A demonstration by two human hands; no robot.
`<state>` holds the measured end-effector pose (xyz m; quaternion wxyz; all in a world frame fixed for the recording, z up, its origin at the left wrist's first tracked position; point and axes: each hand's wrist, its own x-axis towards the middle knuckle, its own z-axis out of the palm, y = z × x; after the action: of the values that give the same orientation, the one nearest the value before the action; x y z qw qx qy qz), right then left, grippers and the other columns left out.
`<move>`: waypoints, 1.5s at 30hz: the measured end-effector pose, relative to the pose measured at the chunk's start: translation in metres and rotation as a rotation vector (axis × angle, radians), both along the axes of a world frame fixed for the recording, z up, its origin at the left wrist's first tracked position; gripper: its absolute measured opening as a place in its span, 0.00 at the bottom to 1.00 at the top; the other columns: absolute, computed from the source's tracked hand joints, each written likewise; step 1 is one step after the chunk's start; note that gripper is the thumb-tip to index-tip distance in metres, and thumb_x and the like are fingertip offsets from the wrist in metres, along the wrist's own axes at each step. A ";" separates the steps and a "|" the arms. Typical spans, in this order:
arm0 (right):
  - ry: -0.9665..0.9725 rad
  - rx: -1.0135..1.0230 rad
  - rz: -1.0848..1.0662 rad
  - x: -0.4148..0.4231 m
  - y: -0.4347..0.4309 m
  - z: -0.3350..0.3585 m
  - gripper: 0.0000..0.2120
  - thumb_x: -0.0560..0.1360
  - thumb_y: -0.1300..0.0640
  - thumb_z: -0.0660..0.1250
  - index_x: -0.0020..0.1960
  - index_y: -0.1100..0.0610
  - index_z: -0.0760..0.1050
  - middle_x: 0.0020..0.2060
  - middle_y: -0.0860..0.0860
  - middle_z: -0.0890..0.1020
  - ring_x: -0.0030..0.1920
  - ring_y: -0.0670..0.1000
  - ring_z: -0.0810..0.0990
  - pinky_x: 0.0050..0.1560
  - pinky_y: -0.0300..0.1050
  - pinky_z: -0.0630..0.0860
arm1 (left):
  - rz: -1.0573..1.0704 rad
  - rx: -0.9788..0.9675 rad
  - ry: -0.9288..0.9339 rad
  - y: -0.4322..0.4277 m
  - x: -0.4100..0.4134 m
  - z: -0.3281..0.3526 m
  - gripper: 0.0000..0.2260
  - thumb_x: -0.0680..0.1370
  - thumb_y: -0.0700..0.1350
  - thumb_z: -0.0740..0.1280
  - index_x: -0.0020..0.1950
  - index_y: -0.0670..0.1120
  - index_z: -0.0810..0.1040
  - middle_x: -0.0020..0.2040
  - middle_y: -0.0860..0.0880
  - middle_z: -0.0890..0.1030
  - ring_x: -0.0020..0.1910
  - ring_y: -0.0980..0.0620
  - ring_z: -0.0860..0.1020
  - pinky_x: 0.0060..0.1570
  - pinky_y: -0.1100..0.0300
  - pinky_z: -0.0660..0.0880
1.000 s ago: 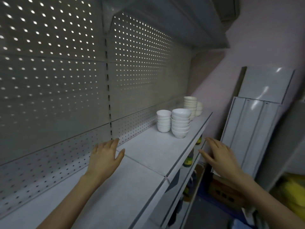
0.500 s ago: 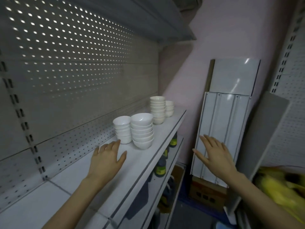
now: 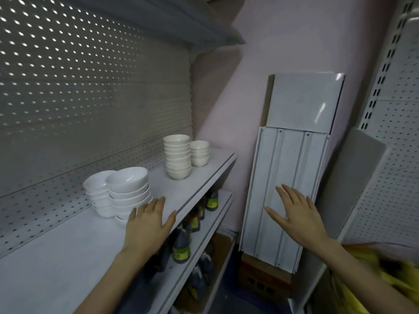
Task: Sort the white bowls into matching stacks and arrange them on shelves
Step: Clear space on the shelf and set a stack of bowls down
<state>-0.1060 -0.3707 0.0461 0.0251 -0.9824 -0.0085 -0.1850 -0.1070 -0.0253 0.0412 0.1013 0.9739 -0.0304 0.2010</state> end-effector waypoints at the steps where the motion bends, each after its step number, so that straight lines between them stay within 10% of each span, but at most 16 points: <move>1: 0.002 0.002 -0.006 0.008 -0.006 -0.003 0.54 0.60 0.24 0.23 0.76 0.52 0.48 0.76 0.50 0.55 0.75 0.52 0.54 0.73 0.54 0.50 | -0.003 0.009 0.004 -0.010 0.011 0.000 0.31 0.74 0.61 0.50 0.60 0.41 0.78 0.53 0.41 0.82 0.49 0.39 0.81 0.51 0.44 0.76; 26: 0.128 0.099 -0.130 0.283 -0.072 -0.051 0.54 0.60 0.22 0.27 0.76 0.51 0.46 0.76 0.49 0.52 0.75 0.51 0.51 0.74 0.54 0.49 | -0.099 -0.100 0.130 -0.103 0.320 -0.055 0.28 0.74 0.58 0.54 0.54 0.37 0.80 0.44 0.40 0.83 0.36 0.39 0.82 0.34 0.49 0.78; 32: 0.182 0.142 0.020 0.360 -0.064 -0.054 0.40 0.72 0.32 0.47 0.77 0.53 0.46 0.76 0.50 0.52 0.75 0.51 0.52 0.74 0.54 0.50 | -0.050 -0.237 0.149 -0.117 0.356 -0.055 0.28 0.81 0.58 0.53 0.76 0.43 0.57 0.72 0.44 0.67 0.68 0.45 0.69 0.62 0.54 0.68; 45: 0.385 0.600 0.539 0.575 -0.013 -0.063 0.42 0.68 0.33 0.57 0.75 0.55 0.53 0.74 0.52 0.58 0.73 0.50 0.58 0.73 0.49 0.58 | 0.103 -0.822 0.147 -0.146 0.509 -0.083 0.44 0.74 0.48 0.71 0.77 0.40 0.43 0.77 0.44 0.51 0.75 0.47 0.55 0.74 0.54 0.55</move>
<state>0.4693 -0.3833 -0.0172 0.3573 -0.9109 -0.2055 0.0203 0.4019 -0.1708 -0.0417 0.4730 0.8645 0.1082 0.1309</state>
